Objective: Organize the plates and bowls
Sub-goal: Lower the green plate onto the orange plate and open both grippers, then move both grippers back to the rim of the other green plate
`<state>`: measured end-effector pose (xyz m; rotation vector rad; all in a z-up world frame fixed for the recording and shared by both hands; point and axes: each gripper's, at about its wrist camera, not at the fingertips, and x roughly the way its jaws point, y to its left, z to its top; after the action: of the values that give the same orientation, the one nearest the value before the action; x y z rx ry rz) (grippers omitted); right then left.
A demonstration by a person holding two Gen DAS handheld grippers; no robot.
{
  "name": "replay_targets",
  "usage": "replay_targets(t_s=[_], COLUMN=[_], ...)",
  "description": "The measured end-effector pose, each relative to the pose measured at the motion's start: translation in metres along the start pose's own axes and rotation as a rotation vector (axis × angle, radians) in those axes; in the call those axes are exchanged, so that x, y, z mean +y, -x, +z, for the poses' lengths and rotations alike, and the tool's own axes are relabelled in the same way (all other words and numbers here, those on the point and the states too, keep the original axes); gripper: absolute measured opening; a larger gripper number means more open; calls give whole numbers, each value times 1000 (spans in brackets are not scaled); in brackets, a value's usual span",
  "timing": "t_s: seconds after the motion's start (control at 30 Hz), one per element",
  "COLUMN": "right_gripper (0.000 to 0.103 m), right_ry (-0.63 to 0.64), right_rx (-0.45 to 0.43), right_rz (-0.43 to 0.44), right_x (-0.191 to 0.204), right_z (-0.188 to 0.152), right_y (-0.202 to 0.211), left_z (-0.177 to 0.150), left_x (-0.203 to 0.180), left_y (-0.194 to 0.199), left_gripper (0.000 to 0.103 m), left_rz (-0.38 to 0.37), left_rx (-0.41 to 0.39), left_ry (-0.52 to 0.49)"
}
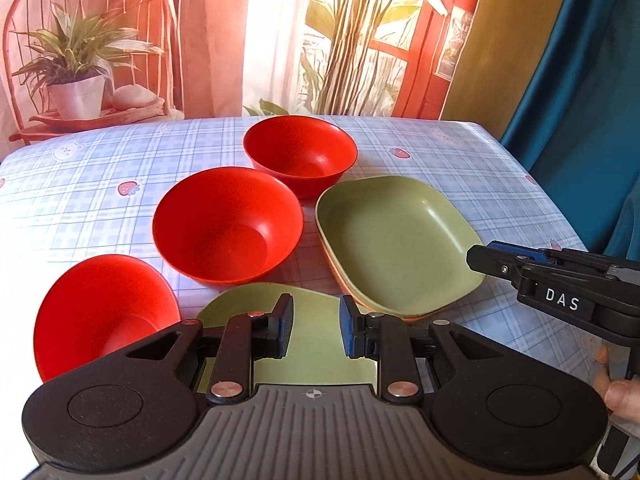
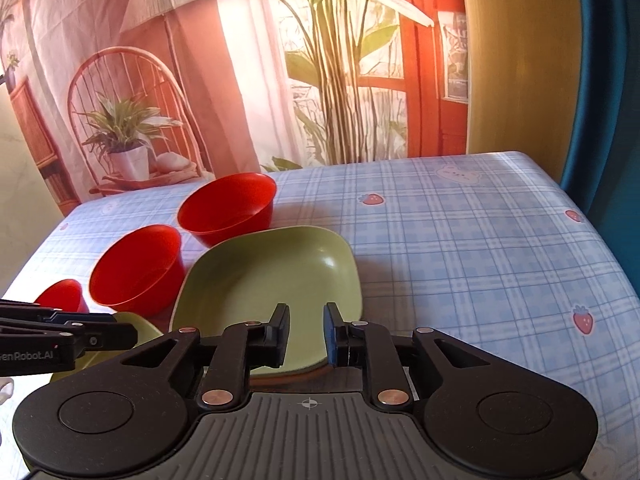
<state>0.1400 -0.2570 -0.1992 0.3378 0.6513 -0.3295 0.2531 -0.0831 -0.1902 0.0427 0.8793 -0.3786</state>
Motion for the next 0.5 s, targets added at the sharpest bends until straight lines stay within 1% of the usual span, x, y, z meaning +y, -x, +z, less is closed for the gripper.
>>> replay_targets(t_s=[0.07, 0.2, 0.23, 0.27, 0.33, 0.5], right_gripper=[23, 26, 30, 31, 33, 35], right_ry=[-1, -12, -12, -14, -20, -28], right_rx=[-9, -25, -25, -24, -18, -2], right_rz=[13, 23, 23, 25, 28, 24], right_x=[8, 18, 20, 22, 24, 31], right_z=[-6, -17, -20, -22, -26, -37], right_y=[9, 21, 23, 25, 27, 31], left_z=[-5, -12, -14, -16, -20, -26], left_x=[2, 3, 3, 2, 2, 6], left_y=[6, 18, 20, 22, 27, 38], left_gripper=[26, 26, 28, 31, 37, 37], left_rz=[15, 36, 39, 42, 48, 50], left_rx=[-10, -45, -54, -61, -81, -126], left_ry=[-8, -5, -8, -16, -30, -38])
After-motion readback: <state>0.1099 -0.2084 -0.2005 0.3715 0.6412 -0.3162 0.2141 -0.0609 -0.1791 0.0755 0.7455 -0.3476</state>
